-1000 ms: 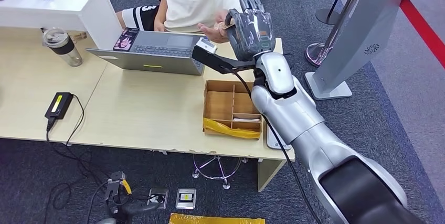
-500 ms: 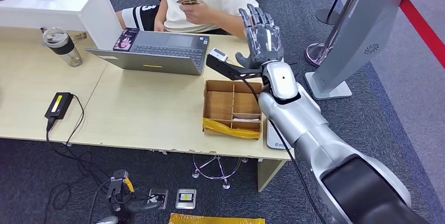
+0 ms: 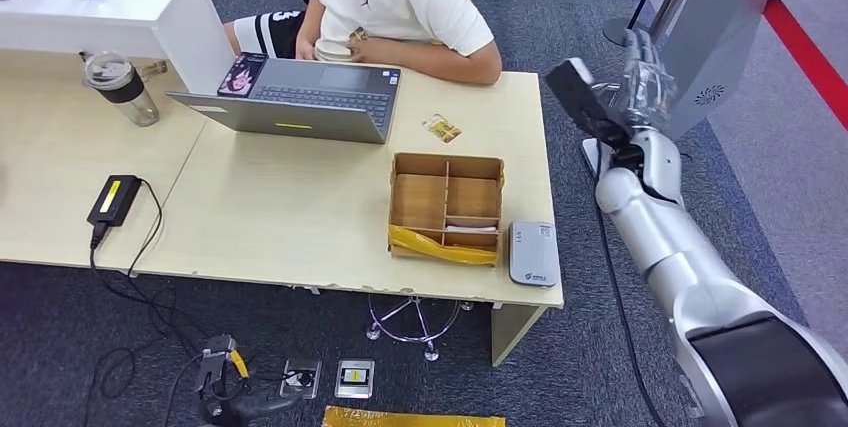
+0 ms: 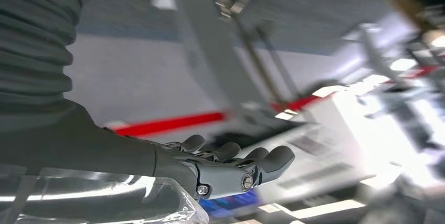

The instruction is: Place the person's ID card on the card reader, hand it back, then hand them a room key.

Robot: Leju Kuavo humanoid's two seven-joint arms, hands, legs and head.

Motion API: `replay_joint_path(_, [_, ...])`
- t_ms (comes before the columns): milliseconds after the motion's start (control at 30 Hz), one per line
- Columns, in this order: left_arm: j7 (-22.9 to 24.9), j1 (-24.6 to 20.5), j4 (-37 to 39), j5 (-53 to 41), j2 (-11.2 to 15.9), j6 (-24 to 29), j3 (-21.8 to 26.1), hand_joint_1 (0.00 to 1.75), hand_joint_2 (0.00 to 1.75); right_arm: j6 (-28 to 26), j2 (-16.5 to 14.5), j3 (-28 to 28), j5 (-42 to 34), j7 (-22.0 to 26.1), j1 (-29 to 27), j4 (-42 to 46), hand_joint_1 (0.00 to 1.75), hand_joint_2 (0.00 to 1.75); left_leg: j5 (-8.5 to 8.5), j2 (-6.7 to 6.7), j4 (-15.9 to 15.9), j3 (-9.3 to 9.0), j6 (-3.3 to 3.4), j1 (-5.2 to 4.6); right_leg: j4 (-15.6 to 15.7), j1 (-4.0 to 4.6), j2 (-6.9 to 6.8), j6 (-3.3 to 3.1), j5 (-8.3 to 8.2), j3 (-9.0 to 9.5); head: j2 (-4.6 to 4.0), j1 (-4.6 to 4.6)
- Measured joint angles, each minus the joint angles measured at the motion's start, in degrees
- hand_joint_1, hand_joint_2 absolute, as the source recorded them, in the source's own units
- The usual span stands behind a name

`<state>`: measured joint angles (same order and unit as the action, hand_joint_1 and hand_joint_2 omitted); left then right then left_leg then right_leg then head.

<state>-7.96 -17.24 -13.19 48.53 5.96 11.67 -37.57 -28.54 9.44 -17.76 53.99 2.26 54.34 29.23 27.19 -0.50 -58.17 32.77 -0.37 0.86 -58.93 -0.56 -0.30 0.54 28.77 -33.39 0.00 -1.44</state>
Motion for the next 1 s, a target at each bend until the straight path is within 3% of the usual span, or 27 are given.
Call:
replay_joint_path(233, [-1.1,1.9,0.2,1.8,1.0,0.5,0.3,0.00,1.75,2.2,11.4,9.9,-11.9,2.2,-10.8,-0.6,0.00,1.75,0.19,0.07,0.0,0.03,0.09,0.00,0.1,-0.01,0.02,0.03,0.04,-0.02,0.00,0.03])
replay_joint_path(433, [-2.1,3.6,0.3,3.5,1.3,0.4,1.1,0.00,1.75,8.7,15.6,13.9,-16.2,0.2,-21.6,-3.8,0.00,1.75,0.24,0.09,0.0,0.04,0.09,0.05,0.1,0.05,0.03,0.02,0.10,-0.02,0.00,0.05])
replay_joint_path(567, [-2.1,4.4,0.4,4.0,1.6,0.1,1.3,0.00,1.75,13.3,16.2,15.8,-17.5,-2.4,-28.2,-6.3,0.00,1.75,0.27,0.09,0.0,0.05,0.03,0.08,0.1,0.08,0.02,0.01,0.12,-0.02,0.00,0.05])
replay_joint_path(600, [-2.1,4.5,0.4,4.0,1.6,-0.1,1.4,0.00,1.75,15.7,16.3,16.1,-17.4,-3.5,-29.8,-7.0,0.00,1.31,0.28,0.09,0.0,0.04,0.02,0.09,0.1,0.09,0.03,0.01,0.13,-0.01,0.00,0.04])
replay_joint_path(700, [-1.7,4.6,0.4,3.3,1.8,-0.7,1.5,0.00,1.75,27.8,15.9,16.5,-15.4,-7.0,-34.9,-9.4,0.00,1.31,0.28,0.00,0.1,0.05,0.02,0.10,0.1,0.10,-0.04,0.01,0.19,0.03,0.00,0.02])
replay_joint_path(733, [-1.5,4.6,0.4,3.0,1.8,-0.9,1.5,0.00,1.75,33.2,15.6,16.4,-14.2,-6.9,-36.6,-10.1,0.00,1.75,0.29,-0.02,0.1,0.06,0.01,0.10,0.1,0.10,-0.07,0.01,0.21,0.04,0.00,0.02])
replay_joint_path(833, [-1.2,4.6,0.4,3.7,2.0,-0.6,1.4,0.00,1.75,46.2,13.7,15.0,-10.1,-3.6,-41.4,-11.1,0.00,1.75,0.34,0.03,0.1,0.14,-0.05,0.11,0.0,0.11,-0.02,0.00,0.22,0.07,0.00,0.04])
replay_joint_path(900, [-1.3,4.9,0.4,5.4,2.2,-0.4,1.5,0.00,1.75,45.8,12.0,13.7,-10.4,-5.0,-43.1,-11.0,0.00,1.75,0.36,0.17,0.1,0.14,-0.06,0.10,-0.1,0.10,0.10,-0.01,0.22,0.06,0.00,0.06])
replay_joint_path(1000, [-2.0,6.0,0.4,7.7,2.7,-0.6,1.8,0.00,1.75,40.6,10.4,12.2,-16.8,-12.1,-44.3,-8.7,0.00,1.75,0.36,0.26,0.1,-0.02,-0.06,0.10,-0.1,0.09,0.17,-0.02,0.23,0.06,0.00,0.04])
